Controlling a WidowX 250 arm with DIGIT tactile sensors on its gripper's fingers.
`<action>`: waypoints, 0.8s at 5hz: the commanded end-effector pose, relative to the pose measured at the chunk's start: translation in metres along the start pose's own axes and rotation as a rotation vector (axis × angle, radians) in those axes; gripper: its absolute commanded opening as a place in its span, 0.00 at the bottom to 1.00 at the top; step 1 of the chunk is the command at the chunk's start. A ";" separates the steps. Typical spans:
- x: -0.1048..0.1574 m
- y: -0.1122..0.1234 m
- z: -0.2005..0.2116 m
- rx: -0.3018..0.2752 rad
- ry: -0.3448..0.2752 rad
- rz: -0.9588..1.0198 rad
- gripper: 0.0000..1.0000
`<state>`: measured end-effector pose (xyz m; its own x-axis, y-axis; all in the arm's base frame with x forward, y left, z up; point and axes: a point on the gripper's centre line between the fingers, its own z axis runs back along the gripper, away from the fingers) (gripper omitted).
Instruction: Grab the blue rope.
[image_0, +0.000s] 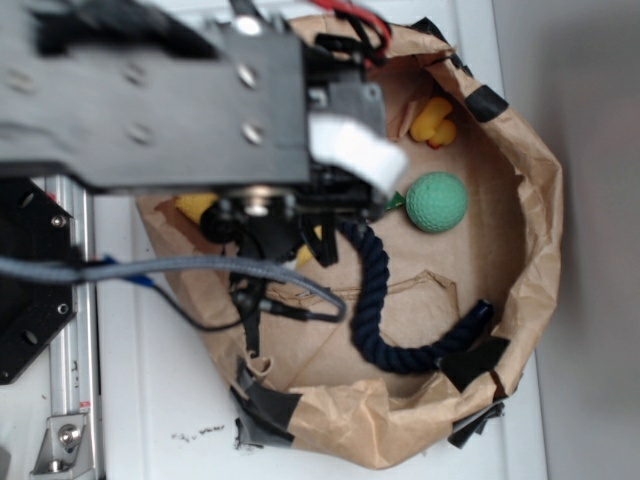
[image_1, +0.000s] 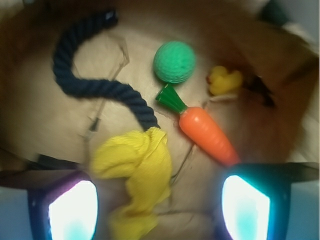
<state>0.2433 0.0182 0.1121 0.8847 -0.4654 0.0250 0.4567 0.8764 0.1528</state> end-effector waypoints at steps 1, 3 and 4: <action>0.027 0.001 -0.033 -0.018 -0.180 -0.262 1.00; 0.069 -0.041 -0.041 -0.108 -0.236 -0.441 1.00; 0.073 -0.062 -0.058 -0.140 -0.128 -0.591 1.00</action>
<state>0.2834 -0.0495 0.0368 0.5021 -0.8624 0.0646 0.8643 0.5030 -0.0029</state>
